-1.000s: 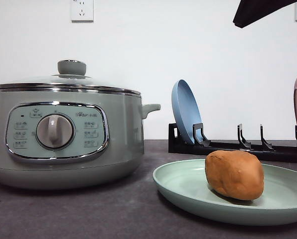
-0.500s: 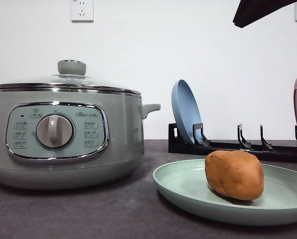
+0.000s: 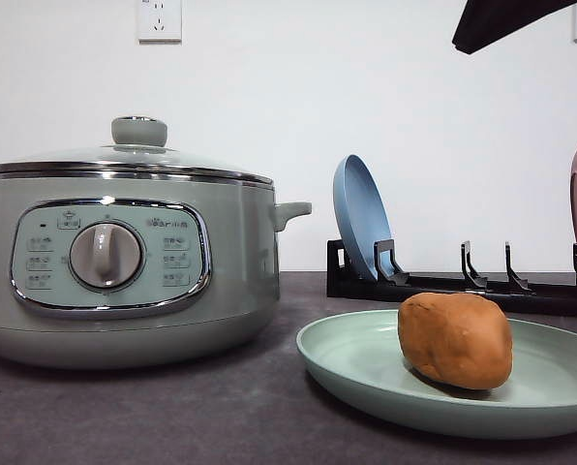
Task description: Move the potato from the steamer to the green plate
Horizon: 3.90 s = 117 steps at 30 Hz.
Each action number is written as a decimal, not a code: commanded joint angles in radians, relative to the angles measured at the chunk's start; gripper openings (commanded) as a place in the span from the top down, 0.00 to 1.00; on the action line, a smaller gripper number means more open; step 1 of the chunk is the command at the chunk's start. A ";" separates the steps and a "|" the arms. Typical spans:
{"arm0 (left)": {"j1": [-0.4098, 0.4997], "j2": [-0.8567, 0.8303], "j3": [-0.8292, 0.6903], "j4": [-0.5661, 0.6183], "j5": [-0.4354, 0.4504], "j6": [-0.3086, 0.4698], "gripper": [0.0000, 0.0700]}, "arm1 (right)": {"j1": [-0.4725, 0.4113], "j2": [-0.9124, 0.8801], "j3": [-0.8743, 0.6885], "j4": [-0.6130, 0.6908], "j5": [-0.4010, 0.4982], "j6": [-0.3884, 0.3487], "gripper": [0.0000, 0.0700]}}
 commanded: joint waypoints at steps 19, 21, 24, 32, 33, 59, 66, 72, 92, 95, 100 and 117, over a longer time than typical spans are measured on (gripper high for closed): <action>0.004 -0.293 -0.477 -0.011 -0.068 -0.011 0.98 | 0.008 0.007 0.017 0.007 -0.002 -0.010 1.00; 0.004 -0.302 -0.498 -0.011 -0.068 -0.019 0.98 | 0.008 0.007 0.017 0.007 -0.002 -0.010 1.00; 0.004 -0.316 -0.527 -0.010 -0.068 -0.025 0.98 | 0.008 0.007 0.017 0.007 -0.002 -0.010 1.00; 0.004 -0.346 -0.574 -0.019 -0.068 -0.043 0.98 | 0.008 0.007 0.017 0.007 -0.002 -0.010 1.00; 0.004 -0.346 -0.574 -0.037 -0.068 -0.045 0.98 | 0.008 0.007 0.017 0.007 -0.002 -0.010 1.00; 0.004 -0.346 -0.574 -0.082 -0.068 -0.079 0.98 | 0.008 0.007 0.017 0.008 -0.002 -0.010 1.00; 0.004 -0.346 -0.574 -0.082 -0.068 -0.079 0.98 | 0.008 0.007 0.017 0.024 -0.002 -0.016 1.00; 0.004 -0.346 -0.574 -0.082 -0.068 -0.079 0.98 | -0.094 -0.051 0.000 0.190 0.005 -0.191 1.00; 0.004 -0.346 -0.574 -0.082 -0.068 -0.079 0.98 | -0.685 -0.694 -0.672 0.850 0.154 -0.166 1.00; 0.004 -0.346 -0.574 -0.082 -0.068 -0.079 0.98 | -0.695 -0.785 -0.760 0.867 0.164 -0.167 1.00; 0.004 -0.346 -0.574 -0.082 -0.068 -0.079 0.98 | -0.700 -0.896 -0.868 0.868 0.163 -0.165 1.00; 0.004 -0.346 -0.574 -0.082 -0.068 -0.079 0.98 | -0.656 -0.999 -1.014 0.772 0.163 -0.150 1.00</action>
